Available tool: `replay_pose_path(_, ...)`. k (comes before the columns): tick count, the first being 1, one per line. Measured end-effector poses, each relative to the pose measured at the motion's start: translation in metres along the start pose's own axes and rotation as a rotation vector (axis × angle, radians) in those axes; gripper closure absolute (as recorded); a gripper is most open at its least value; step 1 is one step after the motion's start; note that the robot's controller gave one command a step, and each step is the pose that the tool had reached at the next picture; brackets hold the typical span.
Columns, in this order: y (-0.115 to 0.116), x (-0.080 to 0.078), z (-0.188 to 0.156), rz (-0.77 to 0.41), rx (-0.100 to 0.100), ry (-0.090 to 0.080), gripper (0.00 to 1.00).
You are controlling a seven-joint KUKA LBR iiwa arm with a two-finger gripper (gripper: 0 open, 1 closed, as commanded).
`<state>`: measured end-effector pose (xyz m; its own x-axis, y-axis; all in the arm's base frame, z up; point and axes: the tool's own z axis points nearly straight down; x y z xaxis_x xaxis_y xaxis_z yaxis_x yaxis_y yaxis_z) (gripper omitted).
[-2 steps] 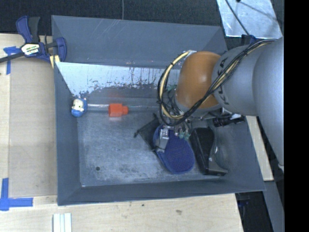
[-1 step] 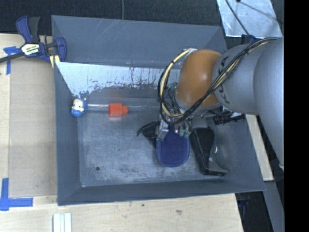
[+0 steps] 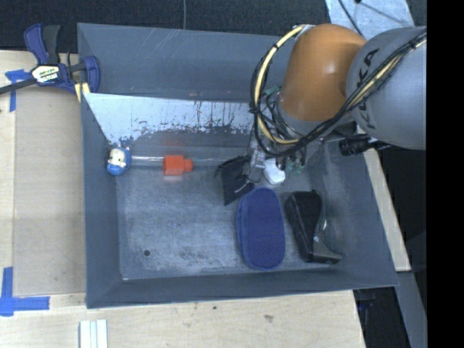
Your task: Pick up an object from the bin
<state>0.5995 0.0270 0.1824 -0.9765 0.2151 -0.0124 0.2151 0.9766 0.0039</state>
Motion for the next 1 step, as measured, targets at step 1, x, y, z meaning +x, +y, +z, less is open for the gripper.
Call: replay_pose_path(1, 0.0129, -0.0041, -0.0900, 0.021, 0.000, 0.000, 1.00)
